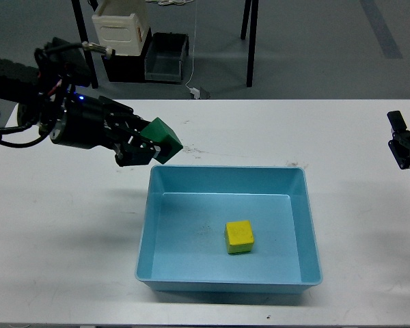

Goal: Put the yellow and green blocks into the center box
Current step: 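Lift the green cube with the left gripper toward the tray, then lower the green cube into the tray beside the yellow cube, then open the left gripper and raise it out of the tray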

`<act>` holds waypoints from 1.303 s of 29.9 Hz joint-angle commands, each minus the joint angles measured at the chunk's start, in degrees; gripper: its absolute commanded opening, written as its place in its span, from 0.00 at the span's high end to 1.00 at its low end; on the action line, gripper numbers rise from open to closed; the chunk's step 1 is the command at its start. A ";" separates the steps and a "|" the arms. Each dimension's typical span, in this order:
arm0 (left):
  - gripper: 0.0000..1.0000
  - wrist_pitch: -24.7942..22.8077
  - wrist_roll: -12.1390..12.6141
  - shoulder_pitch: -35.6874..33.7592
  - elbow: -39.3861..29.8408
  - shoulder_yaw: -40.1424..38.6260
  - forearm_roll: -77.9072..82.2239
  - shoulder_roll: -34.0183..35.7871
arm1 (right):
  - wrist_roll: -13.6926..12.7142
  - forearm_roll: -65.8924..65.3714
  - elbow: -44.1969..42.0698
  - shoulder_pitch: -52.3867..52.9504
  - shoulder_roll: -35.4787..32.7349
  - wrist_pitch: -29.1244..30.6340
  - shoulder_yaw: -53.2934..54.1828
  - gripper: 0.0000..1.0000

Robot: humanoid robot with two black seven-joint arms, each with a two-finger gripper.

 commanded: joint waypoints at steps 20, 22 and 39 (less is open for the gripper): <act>0.44 -0.31 0.01 -0.19 9.23 14.66 12.26 -20.08 | 0.00 0.00 -0.06 0.70 0.27 0.11 -0.64 0.01; 0.37 -0.31 0.01 0.34 10.11 14.66 12.26 -20.17 | 0.00 0.00 -0.06 0.78 0.27 0.11 -0.64 0.01; 0.00 -0.31 0.01 2.36 10.29 3.51 -7.12 -17.28 | 0.00 0.09 0.73 1.22 1.49 0.37 -0.64 0.00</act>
